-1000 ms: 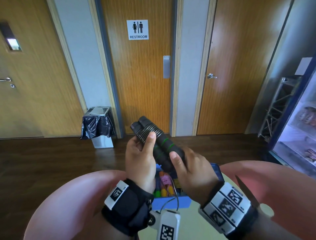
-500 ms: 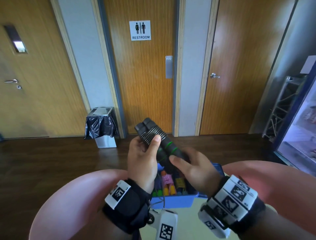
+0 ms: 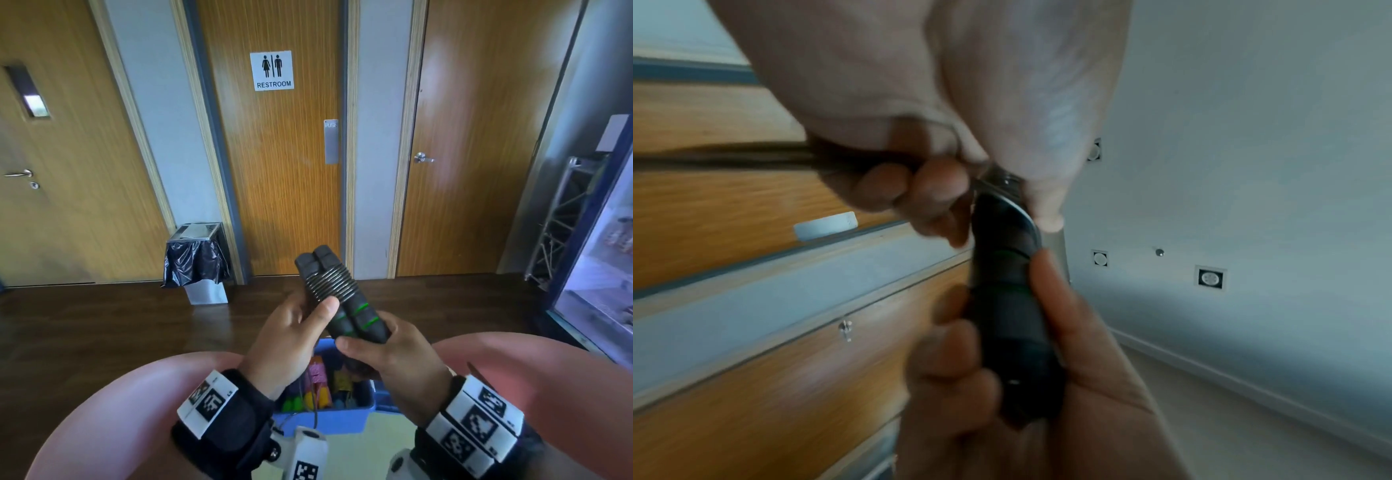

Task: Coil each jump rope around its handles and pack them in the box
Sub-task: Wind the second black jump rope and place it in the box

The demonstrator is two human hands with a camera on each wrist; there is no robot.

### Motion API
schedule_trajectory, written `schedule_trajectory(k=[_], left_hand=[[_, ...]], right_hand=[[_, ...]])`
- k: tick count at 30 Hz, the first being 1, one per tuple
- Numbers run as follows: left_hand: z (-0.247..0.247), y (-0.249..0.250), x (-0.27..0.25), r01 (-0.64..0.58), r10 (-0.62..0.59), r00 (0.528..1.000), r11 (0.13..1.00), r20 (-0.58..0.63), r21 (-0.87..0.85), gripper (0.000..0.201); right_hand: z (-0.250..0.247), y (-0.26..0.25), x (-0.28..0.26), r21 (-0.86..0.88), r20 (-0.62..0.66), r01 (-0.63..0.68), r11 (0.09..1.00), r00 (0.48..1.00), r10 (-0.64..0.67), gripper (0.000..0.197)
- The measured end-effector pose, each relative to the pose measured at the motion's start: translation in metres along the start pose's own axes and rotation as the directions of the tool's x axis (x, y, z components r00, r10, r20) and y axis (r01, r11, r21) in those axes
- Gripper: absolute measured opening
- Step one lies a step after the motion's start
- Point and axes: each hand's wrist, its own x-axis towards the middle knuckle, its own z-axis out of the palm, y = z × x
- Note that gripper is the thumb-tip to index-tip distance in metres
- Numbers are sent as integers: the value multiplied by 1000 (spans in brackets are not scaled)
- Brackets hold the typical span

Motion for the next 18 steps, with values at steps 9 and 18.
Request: schedule_trajectory(k=[9,18], left_hand=[[61,-13,27,-10,16,992,999,128,-41,49],[155,-10,41,152,-38,977,820,212,-552,95]], right_hand=[[-83,-12,-1,235,105,-76,969,993,52,22],[-149,-17,-7,479,472,-444,757,858,205,48]])
